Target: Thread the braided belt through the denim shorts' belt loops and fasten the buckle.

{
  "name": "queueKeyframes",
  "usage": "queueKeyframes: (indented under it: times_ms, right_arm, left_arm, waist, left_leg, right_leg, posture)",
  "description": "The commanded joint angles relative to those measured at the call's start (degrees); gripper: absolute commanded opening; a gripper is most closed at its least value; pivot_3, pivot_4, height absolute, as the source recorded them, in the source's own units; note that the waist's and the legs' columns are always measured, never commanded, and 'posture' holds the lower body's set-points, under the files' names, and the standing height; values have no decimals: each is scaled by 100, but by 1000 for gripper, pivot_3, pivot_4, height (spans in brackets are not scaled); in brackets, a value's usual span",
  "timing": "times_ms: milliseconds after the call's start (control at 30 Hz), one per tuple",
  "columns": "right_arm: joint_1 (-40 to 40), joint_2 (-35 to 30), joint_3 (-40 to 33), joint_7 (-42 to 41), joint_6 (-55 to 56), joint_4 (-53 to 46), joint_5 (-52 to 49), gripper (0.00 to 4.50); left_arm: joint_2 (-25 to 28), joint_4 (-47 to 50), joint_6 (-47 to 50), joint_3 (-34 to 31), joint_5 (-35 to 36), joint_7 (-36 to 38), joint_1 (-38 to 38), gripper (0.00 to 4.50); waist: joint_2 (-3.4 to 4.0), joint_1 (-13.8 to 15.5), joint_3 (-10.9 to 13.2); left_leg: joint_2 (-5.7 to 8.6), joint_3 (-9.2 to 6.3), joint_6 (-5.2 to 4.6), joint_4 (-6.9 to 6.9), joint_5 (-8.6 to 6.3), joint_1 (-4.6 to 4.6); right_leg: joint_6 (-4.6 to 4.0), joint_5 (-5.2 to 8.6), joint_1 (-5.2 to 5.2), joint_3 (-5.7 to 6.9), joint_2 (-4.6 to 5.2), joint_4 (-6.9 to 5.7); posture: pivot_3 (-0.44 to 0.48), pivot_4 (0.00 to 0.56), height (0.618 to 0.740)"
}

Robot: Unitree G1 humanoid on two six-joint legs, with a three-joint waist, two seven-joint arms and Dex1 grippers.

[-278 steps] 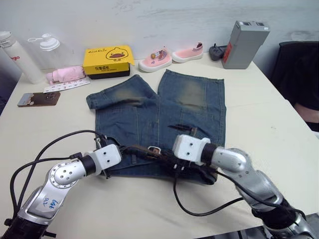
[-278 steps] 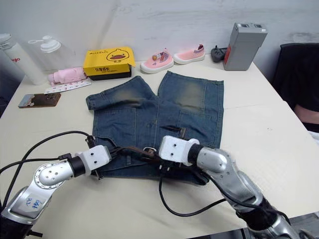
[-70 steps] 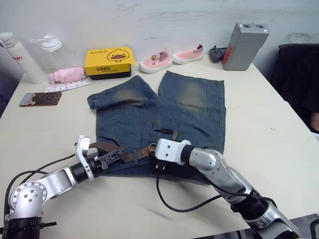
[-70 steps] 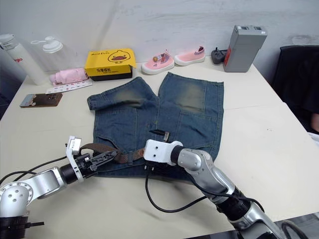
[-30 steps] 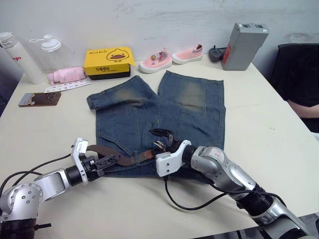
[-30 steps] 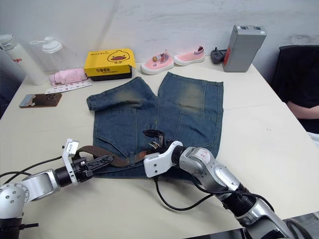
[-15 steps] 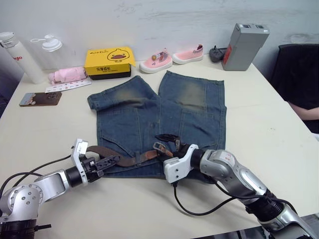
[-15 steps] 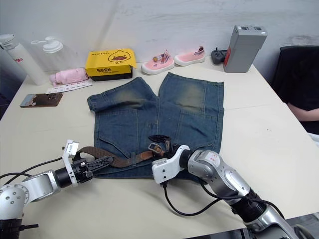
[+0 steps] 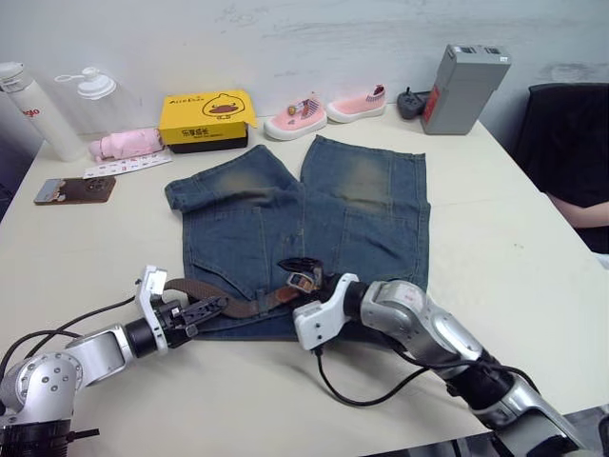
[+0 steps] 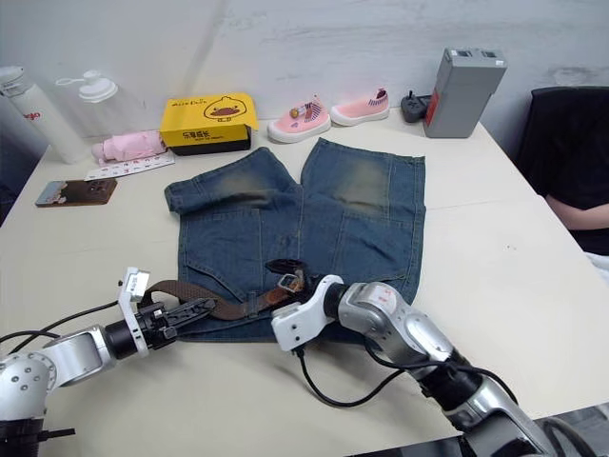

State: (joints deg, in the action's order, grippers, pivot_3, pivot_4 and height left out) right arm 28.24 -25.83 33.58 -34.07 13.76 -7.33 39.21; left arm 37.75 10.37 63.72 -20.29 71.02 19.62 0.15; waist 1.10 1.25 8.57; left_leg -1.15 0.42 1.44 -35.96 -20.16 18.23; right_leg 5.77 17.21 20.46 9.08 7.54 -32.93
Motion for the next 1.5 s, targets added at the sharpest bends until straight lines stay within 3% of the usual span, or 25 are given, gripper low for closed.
queueKeyframes:
  times_ms: [33,367,500,700,733,1000,1067,1167,1300,1500]
  right_arm:
    - [208,87,65,147,244,169,209,4446]
    - [288,130,10,168,499,291,292,4446]
    - [292,101,1,132,558,279,287,3147]
    - [273,73,16,64,620,276,323,243]
    - [263,67,17,54,623,272,326,65]
    - [113,66,-5,-98,493,179,319,65]
    - [72,67,-28,-99,460,152,308,0]
    - [16,64,-68,-120,408,133,303,0]
    - [-33,49,-122,-101,349,127,310,0]
    - [-89,17,-191,-83,277,94,316,0]
  left_arm:
    - [-54,101,13,-84,-4,13,-13,0]
    - [-78,88,17,-115,-36,38,-1,0]
    - [-101,86,12,-111,-43,27,-8,0]
    - [-126,51,10,-83,-81,34,-56,0]
    - [-127,50,10,-81,-86,36,-59,0]
    - [-141,167,-41,-59,-120,83,-59,0]
    - [-142,317,-214,-67,-230,197,13,853]
    - [-113,513,-276,-149,-163,390,96,1717]
    - [260,942,-383,28,-568,756,443,3245]
    - [357,1379,-668,331,-1212,811,858,3245]
  waist:
    - [-1,6,0]
    - [-1,2,-1]
    - [-1,0,0]
    - [-1,-5,0]
    - [-1,-4,0]
    - [-1,-4,0]
    - [-1,-4,0]
    - [-1,-6,0]
    - [-1,-8,-1]
    - [3,10,1]
  left_leg:
    - [1,0,-1,-1,0,0]
    - [1,0,-1,-2,1,0]
    - [1,1,-1,-2,1,0]
    - [0,1,-1,-2,1,0]
    - [0,1,-1,-2,1,0]
    - [0,1,-1,-2,1,0]
    - [0,1,-1,-2,1,0]
    - [0,2,-1,-2,1,0]
    - [0,2,-1,-2,1,0]
    - [1,3,-1,-1,0,2]
  right_leg:
    - [0,0,0,0,1,0]
    - [0,0,-2,0,0,-1]
    - [0,0,-1,0,0,-1]
    - [0,0,-1,0,-1,-1]
    - [0,0,-1,-1,-1,-1]
    - [0,0,-1,0,0,-1]
    - [0,0,-1,0,0,-1]
    - [0,0,-1,0,-1,-1]
    - [0,0,-1,-1,-1,0]
    - [-1,1,0,-1,1,1]
  posture:
    - [0,150,706]
    - [0,150,706]
    - [0,150,706]
    - [0,150,706]
    - [0,150,706]
    - [0,150,706]
    - [0,150,706]
    - [0,150,706]
    - [0,150,706]
    - [0,150,706]
